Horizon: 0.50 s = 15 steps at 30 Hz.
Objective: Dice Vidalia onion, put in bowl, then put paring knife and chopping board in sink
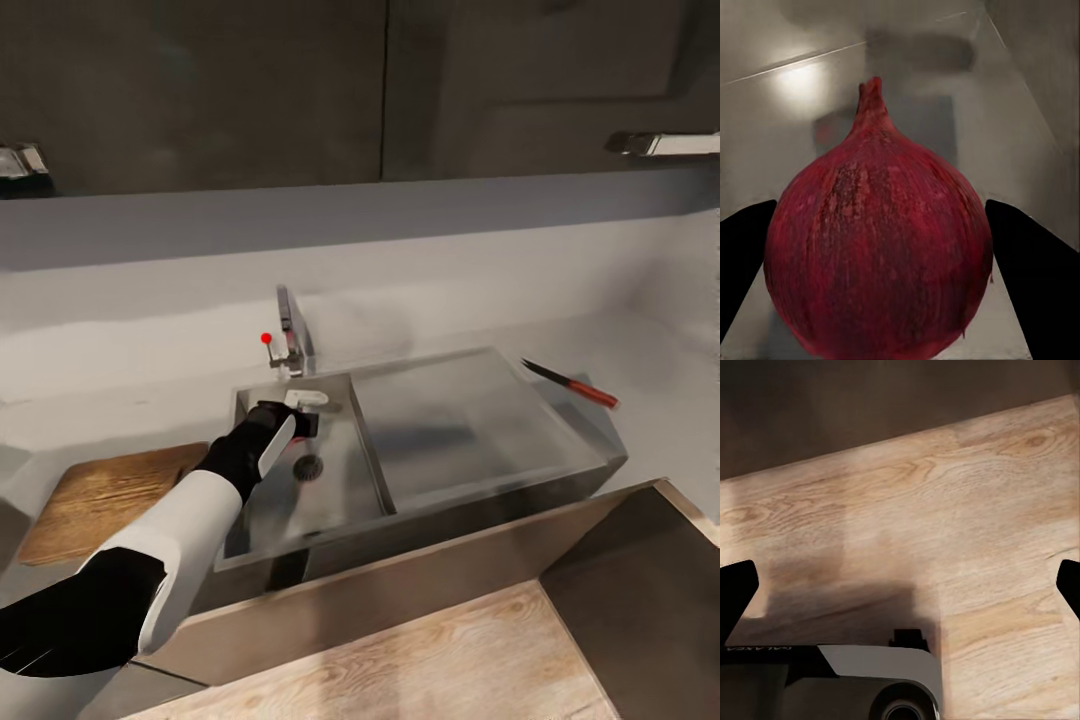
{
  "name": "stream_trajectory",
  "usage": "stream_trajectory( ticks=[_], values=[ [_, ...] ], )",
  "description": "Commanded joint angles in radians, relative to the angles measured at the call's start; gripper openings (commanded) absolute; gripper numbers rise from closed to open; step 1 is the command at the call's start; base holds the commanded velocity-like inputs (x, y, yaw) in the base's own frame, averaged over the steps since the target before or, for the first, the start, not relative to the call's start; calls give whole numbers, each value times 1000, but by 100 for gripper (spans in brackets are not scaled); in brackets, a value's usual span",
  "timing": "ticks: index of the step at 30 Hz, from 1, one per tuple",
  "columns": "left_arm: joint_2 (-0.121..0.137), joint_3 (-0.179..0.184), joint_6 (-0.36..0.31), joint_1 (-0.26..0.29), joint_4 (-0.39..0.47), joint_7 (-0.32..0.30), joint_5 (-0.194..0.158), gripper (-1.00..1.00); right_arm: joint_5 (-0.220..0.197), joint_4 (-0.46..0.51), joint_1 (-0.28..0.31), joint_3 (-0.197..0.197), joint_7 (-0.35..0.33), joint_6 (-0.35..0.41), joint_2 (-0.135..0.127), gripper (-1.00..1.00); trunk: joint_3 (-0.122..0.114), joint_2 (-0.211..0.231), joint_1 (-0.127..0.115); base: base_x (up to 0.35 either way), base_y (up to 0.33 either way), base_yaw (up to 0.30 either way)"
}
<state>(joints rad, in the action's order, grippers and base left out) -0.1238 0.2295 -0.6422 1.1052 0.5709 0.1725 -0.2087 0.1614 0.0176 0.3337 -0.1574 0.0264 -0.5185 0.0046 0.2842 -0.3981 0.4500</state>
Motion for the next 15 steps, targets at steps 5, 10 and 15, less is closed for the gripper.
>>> stream_trajectory(
  ticks=[5,10,15],
  values=[
    [2,4,-25,1,38,10,-11,-100,10,-1,1,-8,3,-3,0,100,-6,-2,0,-323,10,0],
    [5,3,-66,1,91,10,-12,-100,10,-1,1,-8,3,-3,0,100,-14,-2,0,-290,156,0],
    [7,0,-132,1,185,10,-13,-100,10,-1,1,-8,3,-3,0,100,-22,-2,0,-263,197,0]
  ],
)
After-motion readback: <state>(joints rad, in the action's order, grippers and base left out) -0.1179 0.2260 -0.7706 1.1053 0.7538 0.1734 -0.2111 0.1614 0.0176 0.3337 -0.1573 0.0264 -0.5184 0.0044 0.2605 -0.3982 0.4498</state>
